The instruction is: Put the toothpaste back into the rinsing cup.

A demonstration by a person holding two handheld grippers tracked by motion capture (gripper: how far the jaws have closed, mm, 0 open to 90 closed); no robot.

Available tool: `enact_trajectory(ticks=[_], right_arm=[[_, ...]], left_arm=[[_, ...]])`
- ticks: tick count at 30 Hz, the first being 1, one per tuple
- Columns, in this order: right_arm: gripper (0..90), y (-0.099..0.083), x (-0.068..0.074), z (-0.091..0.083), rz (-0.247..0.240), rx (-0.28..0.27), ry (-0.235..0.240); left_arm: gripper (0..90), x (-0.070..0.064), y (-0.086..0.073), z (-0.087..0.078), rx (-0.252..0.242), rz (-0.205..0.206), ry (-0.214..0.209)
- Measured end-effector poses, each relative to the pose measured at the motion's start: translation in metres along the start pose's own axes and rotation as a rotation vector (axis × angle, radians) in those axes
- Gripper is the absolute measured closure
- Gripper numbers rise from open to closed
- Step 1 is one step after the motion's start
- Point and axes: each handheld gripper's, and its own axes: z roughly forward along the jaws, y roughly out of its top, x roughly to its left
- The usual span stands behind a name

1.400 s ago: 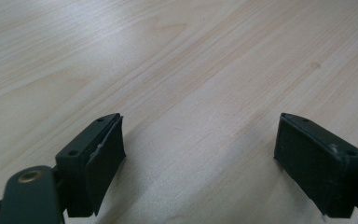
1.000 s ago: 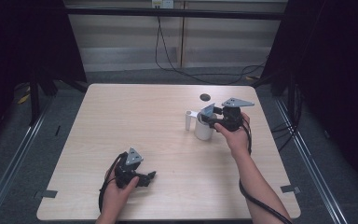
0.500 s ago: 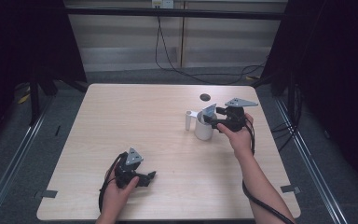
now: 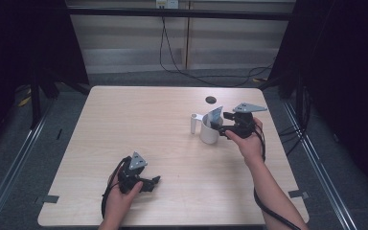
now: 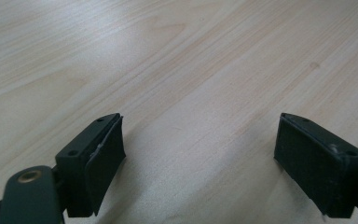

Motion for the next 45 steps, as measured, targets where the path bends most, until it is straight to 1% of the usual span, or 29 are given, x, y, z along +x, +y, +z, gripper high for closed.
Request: enact_trajectory(ticks=[4, 6, 9, 13, 18, 22, 24, 29, 33, 36, 40, 45], right_arm=[[25.7, -0.001, 0.001, -0.004, -0.005, 0.001, 0.003], [25.5, -0.001, 0.002, -0.006, -0.004, 0.001, 0.009], [25.4, -0.003, 0.003, -0.009, -0.009, 0.001, 0.015], [24.3, -0.004, 0.004, -0.013, -0.013, 0.008, 0.027], [23.2, -0.006, 0.005, -0.017, -0.021, 0.02, 0.027], [22.1, -0.008, 0.005, -0.02, -0.015, 0.027, 0.04], [21.5, -0.009, 0.005, -0.023, -0.027, 0.029, 0.038], [19.3, -0.011, 0.005, -0.029, -0.02, 0.025, 0.049], [17.7, -0.013, 0.005, -0.031, -0.027, 0.022, 0.054], [17.0, -0.015, 0.005, -0.032, -0.043, 0.036, 0.047], [15.9, -0.019, 0.005, -0.033, -0.032, 0.045, 0.06], [15.9, -0.024, 0.005, -0.035, -0.042, 0.054, 0.067]], left_arm=[[15.7, 0.0, 0.0, 0.0, -0.001, 0.0, 0.0], [15.7, -0.001, 0.0, 0.0, -0.007, -0.008, -0.001], [15.7, -0.001, 0.0, 0.0, -0.005, -0.004, -0.002], [15.7, -0.001, 0.0, 0.0, -0.005, -0.004, -0.002], [15.6, -0.001, 0.0, 0.0, -0.005, -0.003, -0.002], [15.6, -0.001, 0.0, 0.0, -0.005, -0.003, -0.002], [15.6, -0.001, 0.0, 0.0, -0.006, -0.003, -0.001], [15.6, -0.001, 0.0, 0.0, -0.005, -0.003, -0.002], [15.6, -0.001, 0.0, 0.0, -0.005, -0.003, -0.002], [15.6, -0.001, 0.0, 0.0, -0.005, -0.003, -0.002], [15.6, -0.001, 0.0, 0.0, -0.005, -0.004, -0.002], [15.6, -0.001, 0.0, 0.0, -0.005, -0.003, -0.002]])
